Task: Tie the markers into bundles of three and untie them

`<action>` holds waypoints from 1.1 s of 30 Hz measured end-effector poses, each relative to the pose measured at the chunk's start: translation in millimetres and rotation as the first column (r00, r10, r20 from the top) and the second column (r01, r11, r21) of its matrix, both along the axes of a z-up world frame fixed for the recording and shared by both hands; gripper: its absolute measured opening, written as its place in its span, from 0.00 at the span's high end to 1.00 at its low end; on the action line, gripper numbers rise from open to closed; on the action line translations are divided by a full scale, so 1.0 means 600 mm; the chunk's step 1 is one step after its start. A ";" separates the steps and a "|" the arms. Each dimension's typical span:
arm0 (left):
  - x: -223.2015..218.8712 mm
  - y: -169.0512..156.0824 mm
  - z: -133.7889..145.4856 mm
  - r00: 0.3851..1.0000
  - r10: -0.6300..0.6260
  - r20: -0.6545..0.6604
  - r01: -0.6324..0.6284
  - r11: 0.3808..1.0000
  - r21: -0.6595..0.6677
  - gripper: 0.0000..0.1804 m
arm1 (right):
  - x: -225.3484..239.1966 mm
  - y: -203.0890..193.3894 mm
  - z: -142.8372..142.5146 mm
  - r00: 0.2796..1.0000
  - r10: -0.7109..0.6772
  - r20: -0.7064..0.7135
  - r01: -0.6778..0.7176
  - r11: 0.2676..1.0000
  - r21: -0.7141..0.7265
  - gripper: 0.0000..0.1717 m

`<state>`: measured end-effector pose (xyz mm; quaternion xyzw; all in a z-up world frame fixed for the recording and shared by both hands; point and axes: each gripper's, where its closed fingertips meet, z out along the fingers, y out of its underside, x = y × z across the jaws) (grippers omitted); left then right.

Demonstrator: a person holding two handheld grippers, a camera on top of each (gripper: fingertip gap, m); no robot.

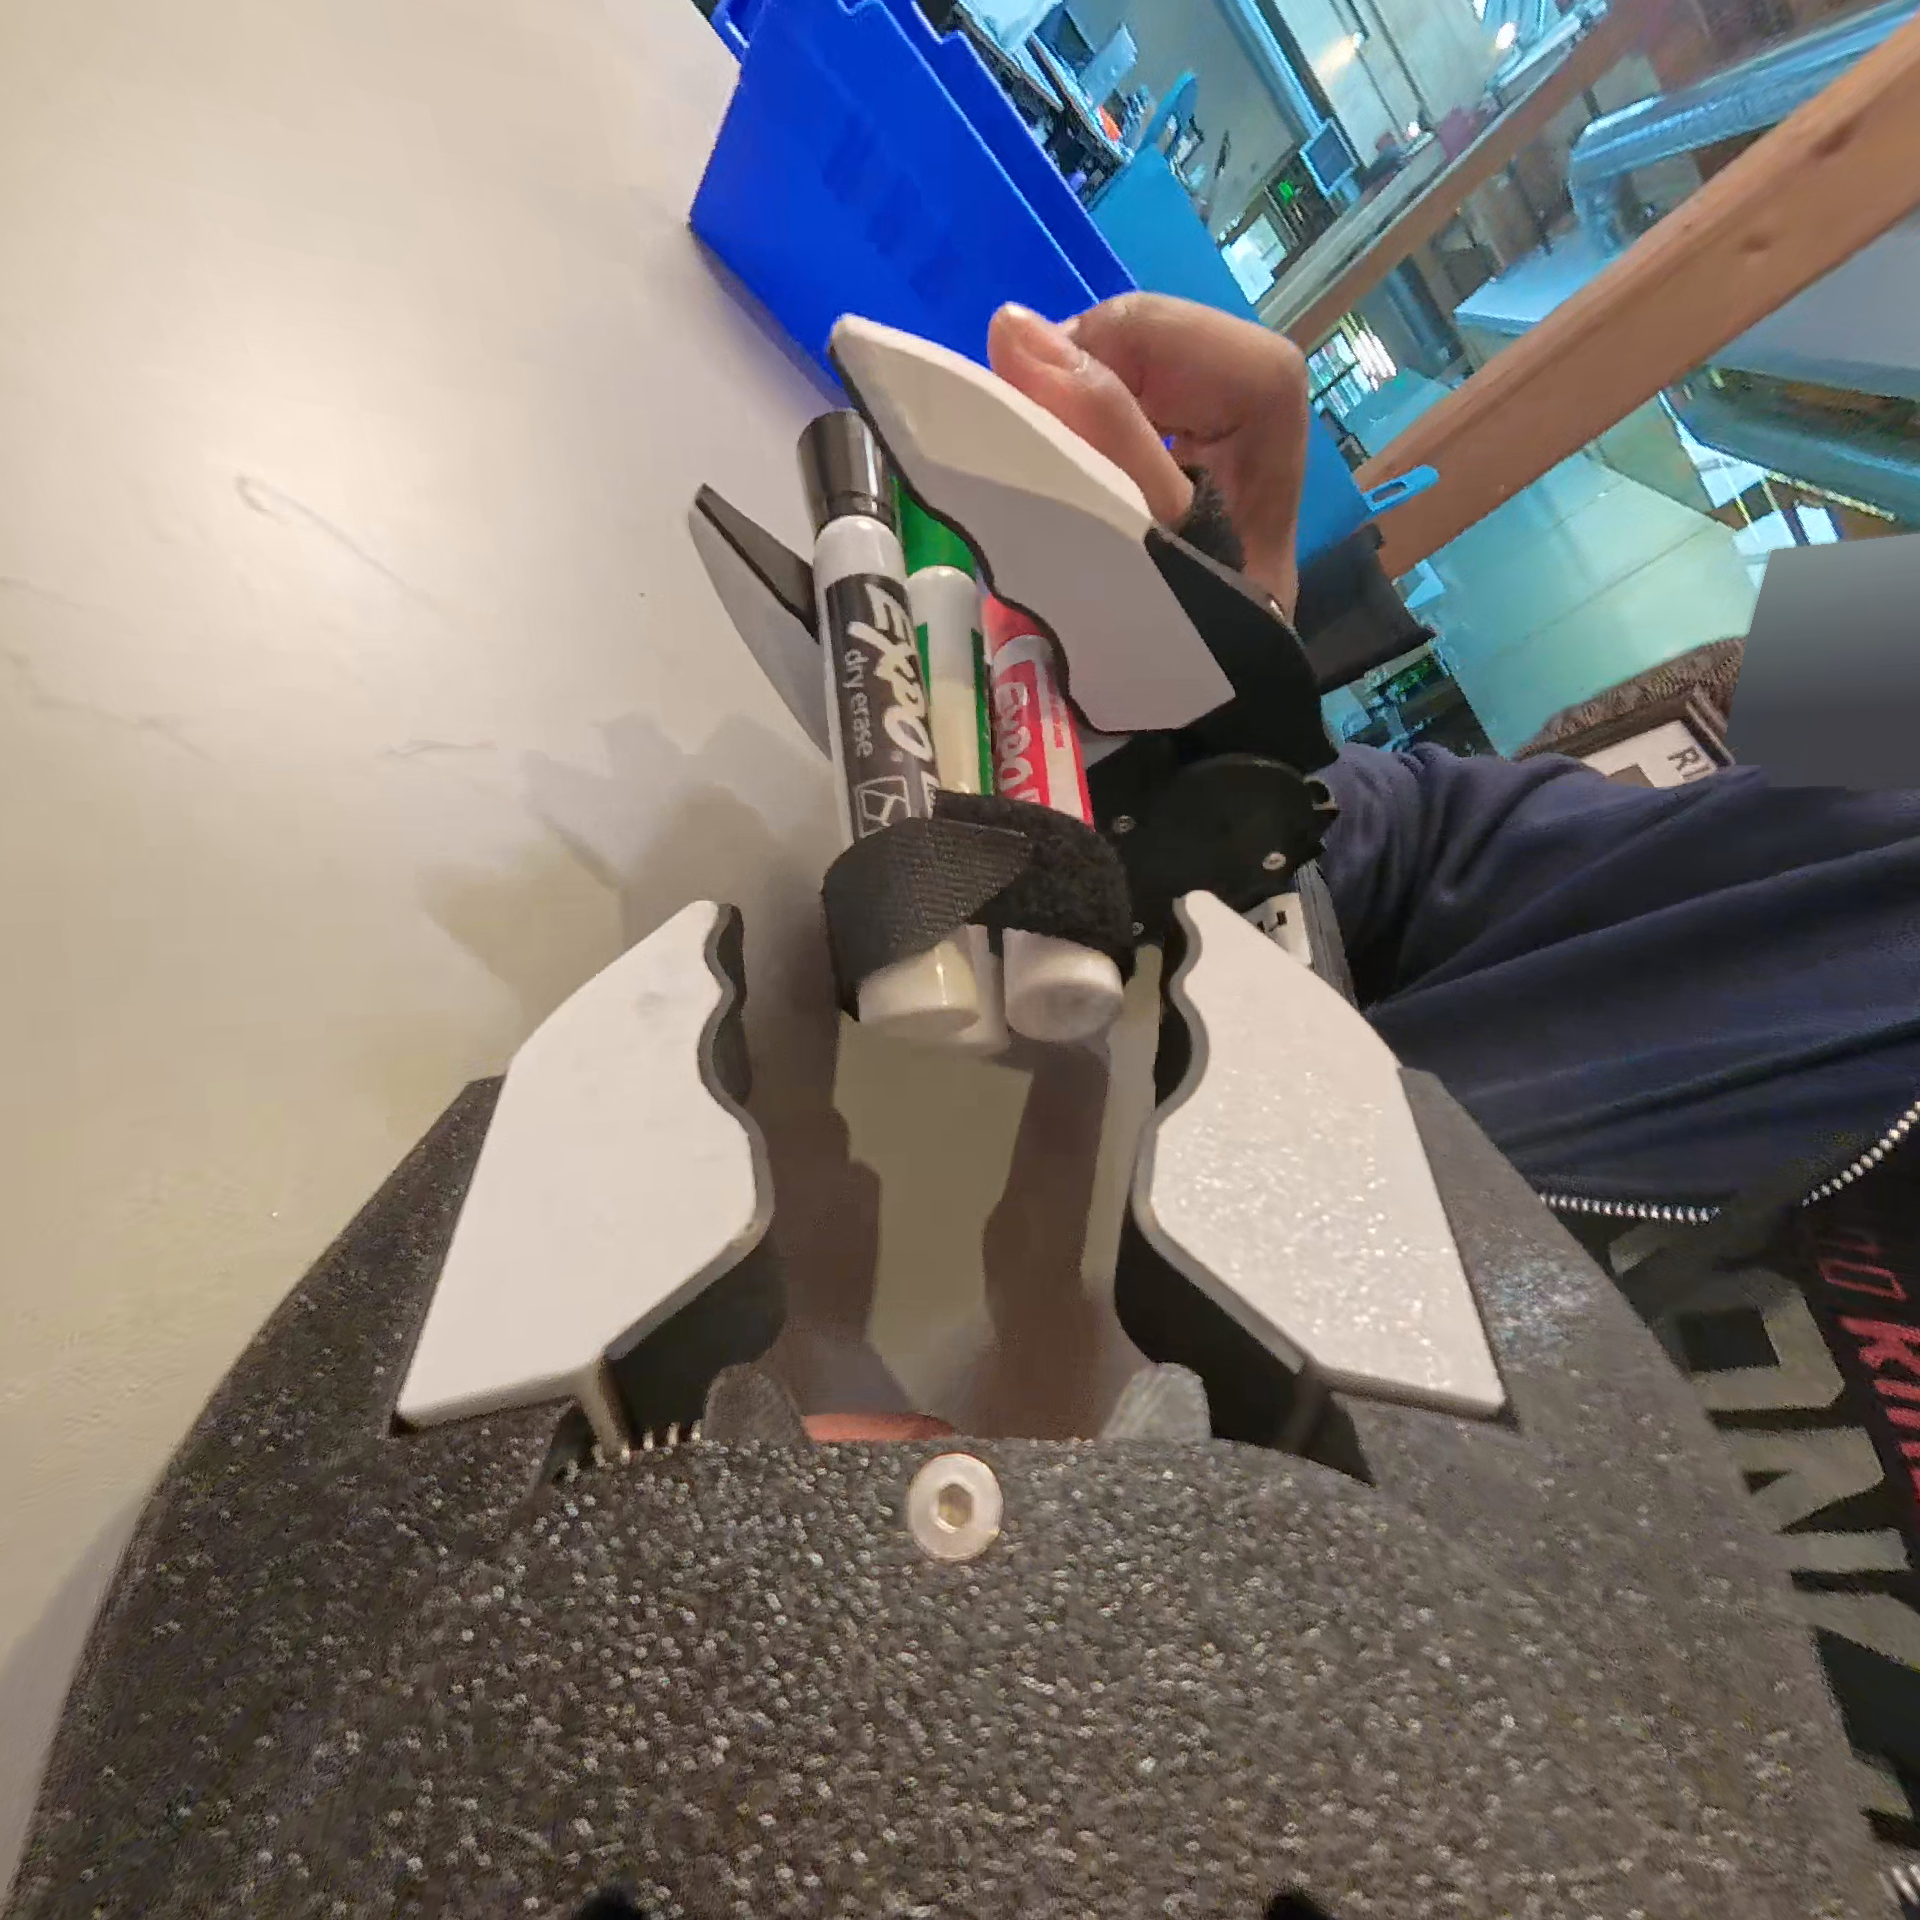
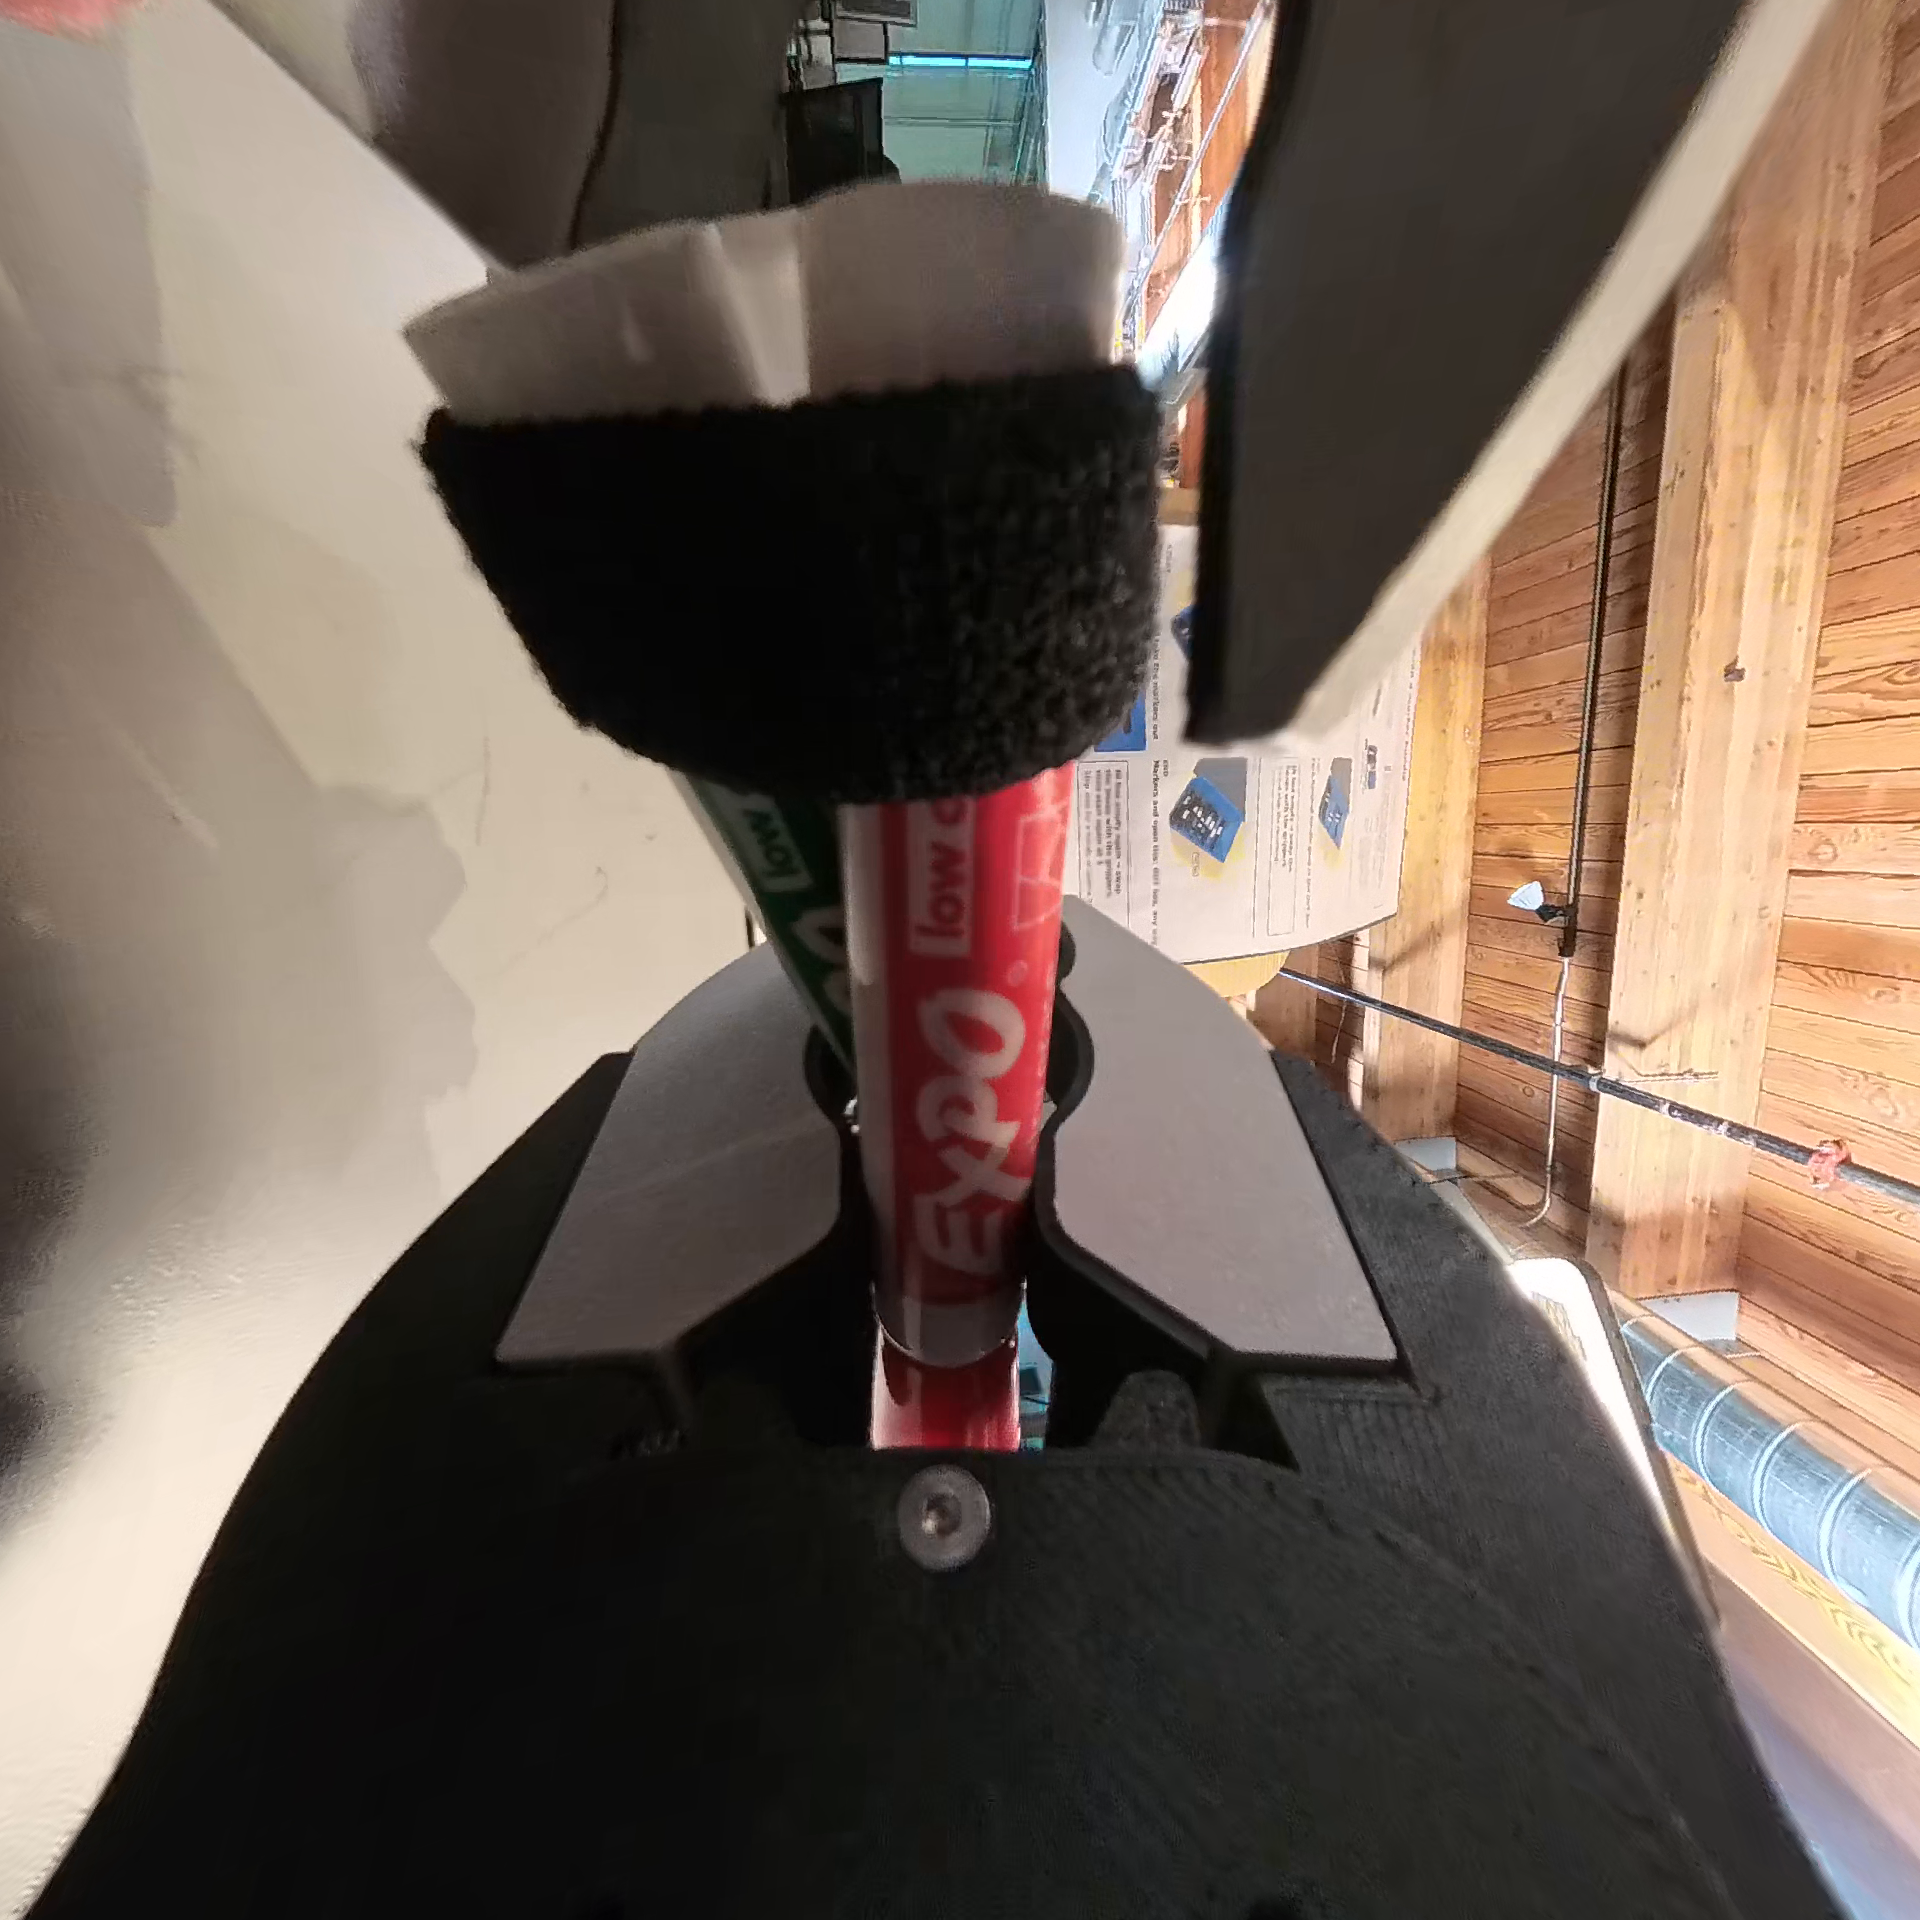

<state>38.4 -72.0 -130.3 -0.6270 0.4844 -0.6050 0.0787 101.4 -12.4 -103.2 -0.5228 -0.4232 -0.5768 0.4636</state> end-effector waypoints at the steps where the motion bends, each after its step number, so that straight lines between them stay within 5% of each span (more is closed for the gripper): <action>1: 0.001 0.002 -0.001 1.000 0.011 -0.002 -0.011 1.000 -0.012 0.59 | 0.000 0.000 0.000 1.000 -0.001 0.005 0.001 1.000 -0.001 0.81; 10: 0.007 -0.005 0.007 0.999 0.031 0.023 -0.031 0.999 -0.023 0.73 | 0.001 -0.001 -0.002 1.000 -0.003 0.026 0.003 1.000 -0.006 0.81; 33: 0.006 -0.004 0.001 0.999 0.027 0.027 -0.027 1.000 -0.007 0.82 | -0.007 0.003 -0.007 0.996 0.037 0.080 -0.035 0.999 -0.027 0.82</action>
